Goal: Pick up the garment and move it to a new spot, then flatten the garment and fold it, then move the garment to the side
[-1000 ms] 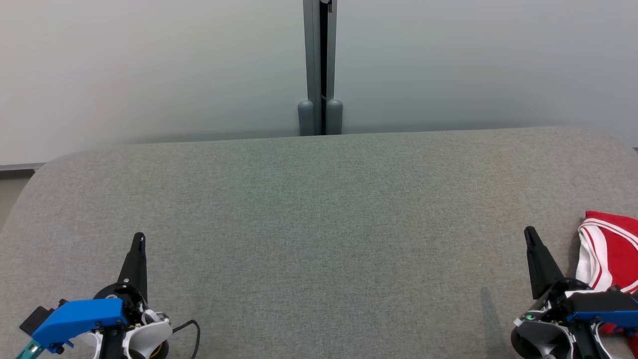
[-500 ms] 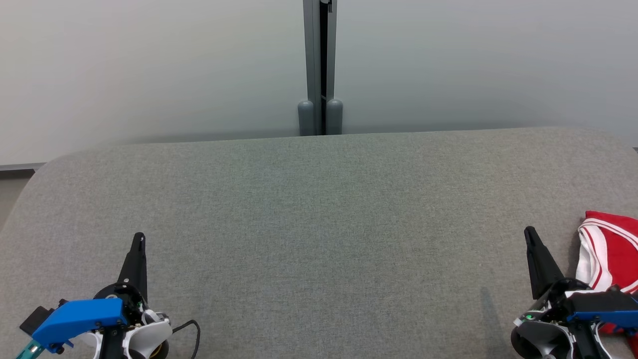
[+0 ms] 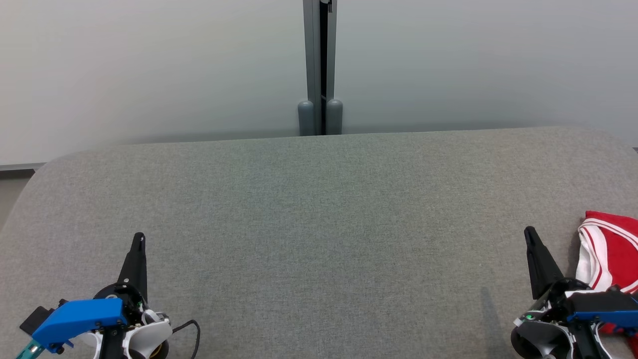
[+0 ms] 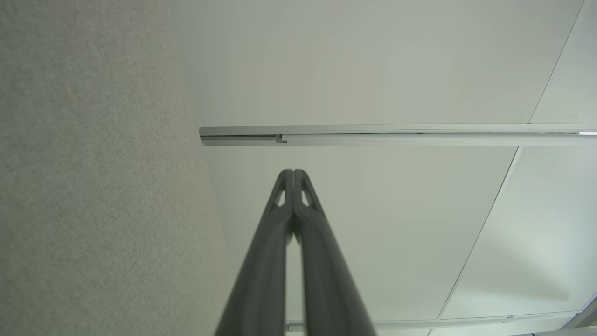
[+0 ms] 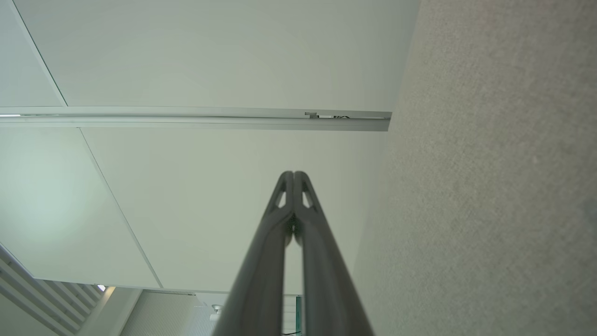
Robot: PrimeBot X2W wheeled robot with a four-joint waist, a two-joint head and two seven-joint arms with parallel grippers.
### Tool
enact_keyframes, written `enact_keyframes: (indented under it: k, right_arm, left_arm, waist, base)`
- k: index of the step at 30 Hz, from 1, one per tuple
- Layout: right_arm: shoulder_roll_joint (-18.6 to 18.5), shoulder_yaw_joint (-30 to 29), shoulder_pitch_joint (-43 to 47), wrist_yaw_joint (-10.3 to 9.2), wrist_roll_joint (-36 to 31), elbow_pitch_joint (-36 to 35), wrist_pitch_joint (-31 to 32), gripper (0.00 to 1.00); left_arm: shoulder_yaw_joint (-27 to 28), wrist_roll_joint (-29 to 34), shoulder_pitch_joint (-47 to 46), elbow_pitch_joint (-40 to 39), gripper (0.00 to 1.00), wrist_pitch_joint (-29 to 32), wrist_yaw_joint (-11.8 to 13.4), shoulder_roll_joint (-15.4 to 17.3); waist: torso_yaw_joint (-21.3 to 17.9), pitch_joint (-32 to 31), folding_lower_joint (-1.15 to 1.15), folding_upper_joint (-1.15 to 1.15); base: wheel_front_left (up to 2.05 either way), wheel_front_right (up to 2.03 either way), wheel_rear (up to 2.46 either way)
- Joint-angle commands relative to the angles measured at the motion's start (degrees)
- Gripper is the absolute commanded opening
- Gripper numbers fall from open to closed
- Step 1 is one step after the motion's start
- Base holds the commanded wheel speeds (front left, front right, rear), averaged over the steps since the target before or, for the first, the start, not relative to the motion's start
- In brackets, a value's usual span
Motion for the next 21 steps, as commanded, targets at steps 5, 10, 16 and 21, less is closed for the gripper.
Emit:
enact_keyframes:
  k: [5, 10, 16, 21]
  right_arm:
    - [-0.4, -0.1, 0.6, 0.02, 0.2, -0.2, 0.2, 0.00]
    - [-0.4, -0.1, 0.6, 0.02, 0.2, -0.2, 0.2, 0.00]
    - [-0.4, -0.1, 0.6, 0.02, 0.2, -0.2, 0.2, 0.00]
    - [-0.4, -0.1, 0.6, 0.02, 0.2, -0.2, 0.2, 0.00]
  left_arm:
    - [0.1, -0.2, -0.6, -0.3, 0.00, 0.2, -0.5, 0.1]
    - [0.1, -0.2, -0.6, -0.3, 0.00, 0.2, -0.5, 0.1]
    - [0.1, -0.2, -0.6, -0.3, 0.00, 0.2, -0.5, 0.1]
    - [0.1, -0.2, -0.6, -0.3, 0.00, 0.2, -0.5, 0.1]
  waist:
    - [0.0, 0.0, 0.00, 0.00]
    - [0.0, 0.0, 0.00, 0.00]
    - [0.0, 0.0, 0.00, 0.00]
    - [0.0, 0.0, 0.00, 0.00]
  base:
    - [0.00, 0.00, 0.00]
    - [0.00, 0.00, 0.00]
    - [0.00, 0.00, 0.00]
    - [0.00, 0.00, 0.00]
